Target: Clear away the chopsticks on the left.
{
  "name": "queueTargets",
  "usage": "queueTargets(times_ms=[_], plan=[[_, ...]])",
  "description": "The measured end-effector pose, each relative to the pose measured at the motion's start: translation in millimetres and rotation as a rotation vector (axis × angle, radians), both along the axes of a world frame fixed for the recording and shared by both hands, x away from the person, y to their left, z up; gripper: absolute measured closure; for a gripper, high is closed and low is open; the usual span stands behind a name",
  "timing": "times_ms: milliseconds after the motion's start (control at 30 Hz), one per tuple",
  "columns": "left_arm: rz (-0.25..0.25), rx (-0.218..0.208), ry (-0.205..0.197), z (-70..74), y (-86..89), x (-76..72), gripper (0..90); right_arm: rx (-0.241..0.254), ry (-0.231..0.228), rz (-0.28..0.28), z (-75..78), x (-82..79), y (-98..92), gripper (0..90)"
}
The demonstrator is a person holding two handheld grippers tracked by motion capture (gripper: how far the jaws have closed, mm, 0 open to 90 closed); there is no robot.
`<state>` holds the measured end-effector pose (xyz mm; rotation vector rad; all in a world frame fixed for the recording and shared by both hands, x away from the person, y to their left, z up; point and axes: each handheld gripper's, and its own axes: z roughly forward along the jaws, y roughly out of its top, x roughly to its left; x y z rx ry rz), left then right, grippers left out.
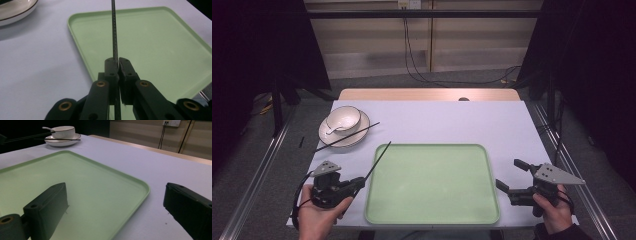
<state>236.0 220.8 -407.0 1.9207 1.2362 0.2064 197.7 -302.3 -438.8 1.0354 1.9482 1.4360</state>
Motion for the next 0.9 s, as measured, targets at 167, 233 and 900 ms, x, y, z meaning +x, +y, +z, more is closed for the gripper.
queueTargets(times_ms=[167,233,900], plan=[[0.063,-0.006,0.039,-9.6,-10.1,8.5,86.2,0.000,0.000,0.003,0.0,0.0,-0.1,4.9],[0.096,0.002,0.054,-13.5,-17.4,11.7,86.2,0.002,0.000,0.000,-0.1,0.4,0.1,4.9],[0.157,0.039,0.134,-43.4,-36.6,26.1,86.2,-0.009,0.001,0.010,-0.5,0.4,0.4,4.9]])
